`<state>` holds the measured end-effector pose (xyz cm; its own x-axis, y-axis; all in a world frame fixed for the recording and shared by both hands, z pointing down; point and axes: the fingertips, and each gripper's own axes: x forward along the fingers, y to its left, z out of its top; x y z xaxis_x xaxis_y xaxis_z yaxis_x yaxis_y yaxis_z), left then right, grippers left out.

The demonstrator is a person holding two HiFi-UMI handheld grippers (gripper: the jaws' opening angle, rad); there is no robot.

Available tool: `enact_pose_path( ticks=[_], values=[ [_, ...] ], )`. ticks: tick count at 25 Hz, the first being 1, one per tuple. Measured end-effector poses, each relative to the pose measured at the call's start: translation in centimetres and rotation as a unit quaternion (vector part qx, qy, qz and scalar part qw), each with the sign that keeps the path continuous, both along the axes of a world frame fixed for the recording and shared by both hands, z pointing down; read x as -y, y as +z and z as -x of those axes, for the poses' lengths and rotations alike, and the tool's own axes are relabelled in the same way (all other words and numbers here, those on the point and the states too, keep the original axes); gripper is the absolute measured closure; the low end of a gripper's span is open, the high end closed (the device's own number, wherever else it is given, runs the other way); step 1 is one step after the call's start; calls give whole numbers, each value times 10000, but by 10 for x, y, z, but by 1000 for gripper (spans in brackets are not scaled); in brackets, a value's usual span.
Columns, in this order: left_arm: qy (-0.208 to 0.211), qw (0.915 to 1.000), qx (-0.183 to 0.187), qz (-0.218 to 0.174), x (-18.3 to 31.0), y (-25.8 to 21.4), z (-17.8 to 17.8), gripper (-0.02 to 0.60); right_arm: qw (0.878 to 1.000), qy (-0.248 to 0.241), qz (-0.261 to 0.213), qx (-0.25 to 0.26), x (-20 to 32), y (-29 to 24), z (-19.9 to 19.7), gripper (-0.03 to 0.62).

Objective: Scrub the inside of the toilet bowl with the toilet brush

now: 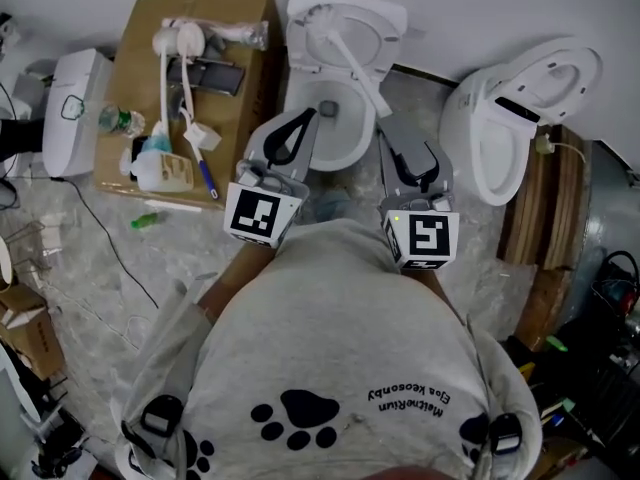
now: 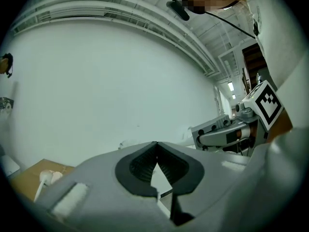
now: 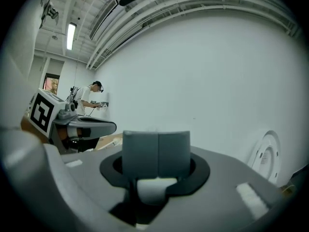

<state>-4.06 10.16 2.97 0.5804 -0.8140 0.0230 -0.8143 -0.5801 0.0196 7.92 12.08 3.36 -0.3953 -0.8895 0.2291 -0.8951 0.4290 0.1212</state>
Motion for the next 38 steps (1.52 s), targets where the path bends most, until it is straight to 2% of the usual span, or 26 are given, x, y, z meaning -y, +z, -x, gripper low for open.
enact_pose_path(
  ticks=[7, 13, 18, 23, 30, 33, 38],
  values=[
    [-305, 9993, 140, -151, 32, -2, -15, 583, 9993, -372, -24, 59, 42, 5, -16, 439],
    [-475, 9987, 150, -85, 56, 5, -24, 583, 9977, -666, 113, -48, 67, 17, -21, 439],
    [-596, 9981, 90, 129, 63, 25, -17, 583, 9958, -815, 418, -86, 69, 38, -14, 439],
    [-459, 9980, 150, 402, 70, 44, -11, 583, 9943, -816, 674, -119, 73, 58, -4, 439],
    [-52, 9971, 218, 730, 84, 62, -6, 583, 9925, -563, 1074, -142, 81, 78, 6, 439],
    [105, 9972, 207, 712, 95, 72, -6, 583, 9922, -440, 1155, -180, 94, 89, 7, 439],
    [185, 9949, 239, 959, 106, 103, -2, 583, 9903, -336, 1335, -168, 105, 114, 7, 439]
  ],
)
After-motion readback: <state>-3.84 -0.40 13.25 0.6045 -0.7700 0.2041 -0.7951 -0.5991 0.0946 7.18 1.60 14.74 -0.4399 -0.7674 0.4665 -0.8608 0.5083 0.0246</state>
